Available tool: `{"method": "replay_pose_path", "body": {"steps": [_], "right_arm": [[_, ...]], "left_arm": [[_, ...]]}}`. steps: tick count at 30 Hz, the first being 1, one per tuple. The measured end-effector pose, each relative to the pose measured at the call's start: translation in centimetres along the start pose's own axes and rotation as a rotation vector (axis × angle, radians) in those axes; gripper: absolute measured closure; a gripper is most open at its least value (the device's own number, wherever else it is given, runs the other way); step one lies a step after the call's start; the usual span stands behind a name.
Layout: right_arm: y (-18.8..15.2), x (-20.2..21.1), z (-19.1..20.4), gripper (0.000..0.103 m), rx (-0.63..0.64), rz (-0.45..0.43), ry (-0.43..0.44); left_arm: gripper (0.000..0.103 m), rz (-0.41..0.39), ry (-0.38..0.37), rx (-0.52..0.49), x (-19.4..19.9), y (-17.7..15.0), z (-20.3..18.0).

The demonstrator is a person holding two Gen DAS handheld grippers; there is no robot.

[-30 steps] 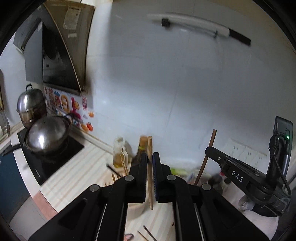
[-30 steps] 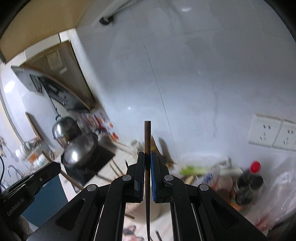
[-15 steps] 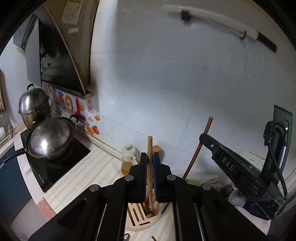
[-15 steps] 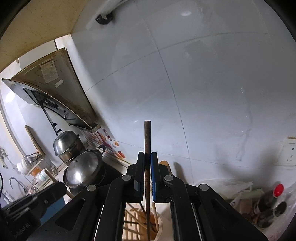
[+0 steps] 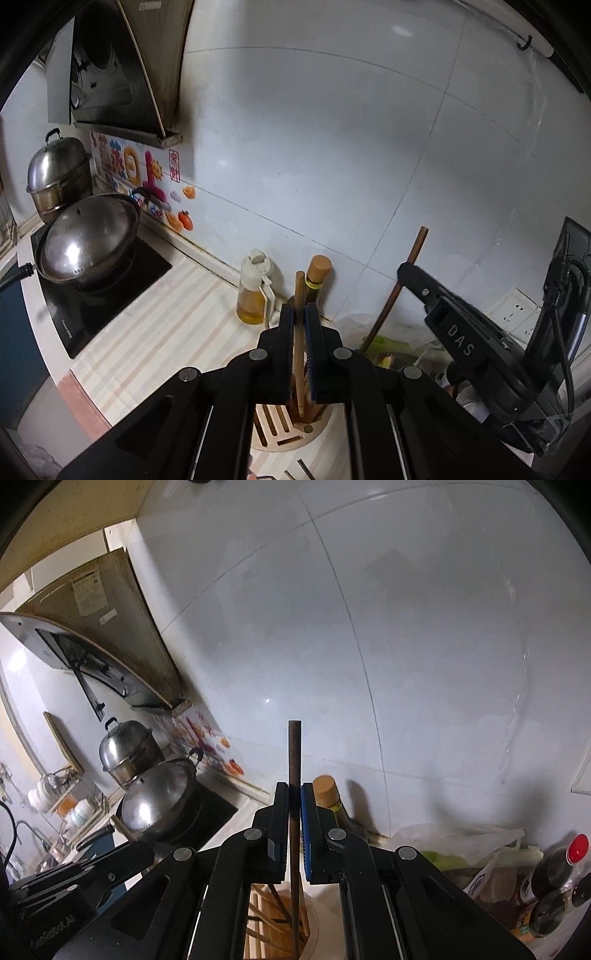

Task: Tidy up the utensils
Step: 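Lower the chopsticks into the holder and open both grippers, then move both grippers back down toward the last chopsticks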

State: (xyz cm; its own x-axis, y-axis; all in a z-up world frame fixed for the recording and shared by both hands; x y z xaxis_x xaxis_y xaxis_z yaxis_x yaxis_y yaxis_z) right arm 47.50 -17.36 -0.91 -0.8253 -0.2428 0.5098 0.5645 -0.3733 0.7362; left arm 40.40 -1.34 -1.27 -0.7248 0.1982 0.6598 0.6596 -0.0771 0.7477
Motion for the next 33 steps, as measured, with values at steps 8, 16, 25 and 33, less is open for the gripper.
{"method": "replay_pose_path", "body": {"steps": [8, 16, 25, 33], "right_arm": [[-1.1, -0.8, -0.8, 0.086, -0.004, 0.161, 0.019], [-1.5, 3.5, -2.9, 0.054, -0.018, 0.17, 0.018], [-9.0, 5.2, -9.5, 0.044, -0.034, 0.306, -0.151], [-20.9, 1.1, -14.4, 0.042, 0.004, 0.562, -0.262]], "left_arm": [[0.094, 0.037, -0.036, 0.04, 0.7, -0.4, 0.2], [0.011, -0.013, 0.068, 0.044, 4.4, -1.9, 0.9], [0.0, 0.071, 0.205, 0.056, 3.8, -11.3, 2.3], [0.0, 0.339, 0.225, 0.082, -3.7, -22.2, 1.7]]}}
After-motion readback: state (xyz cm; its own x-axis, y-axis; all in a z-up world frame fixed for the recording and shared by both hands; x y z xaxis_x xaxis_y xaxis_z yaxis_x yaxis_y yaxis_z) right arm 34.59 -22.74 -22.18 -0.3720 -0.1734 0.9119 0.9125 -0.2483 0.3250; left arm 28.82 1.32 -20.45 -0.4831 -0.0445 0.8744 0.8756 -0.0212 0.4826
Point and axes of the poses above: each gripper's, at about its wrist camera, not at the fingertips, and x roughly against the way its jaws point, z to its left, y to its top, the point moved 1 cm from there along -x, roughly the way its jaws point, and after that the axes turned 11 degrees about -x, right-handed, at the moved point
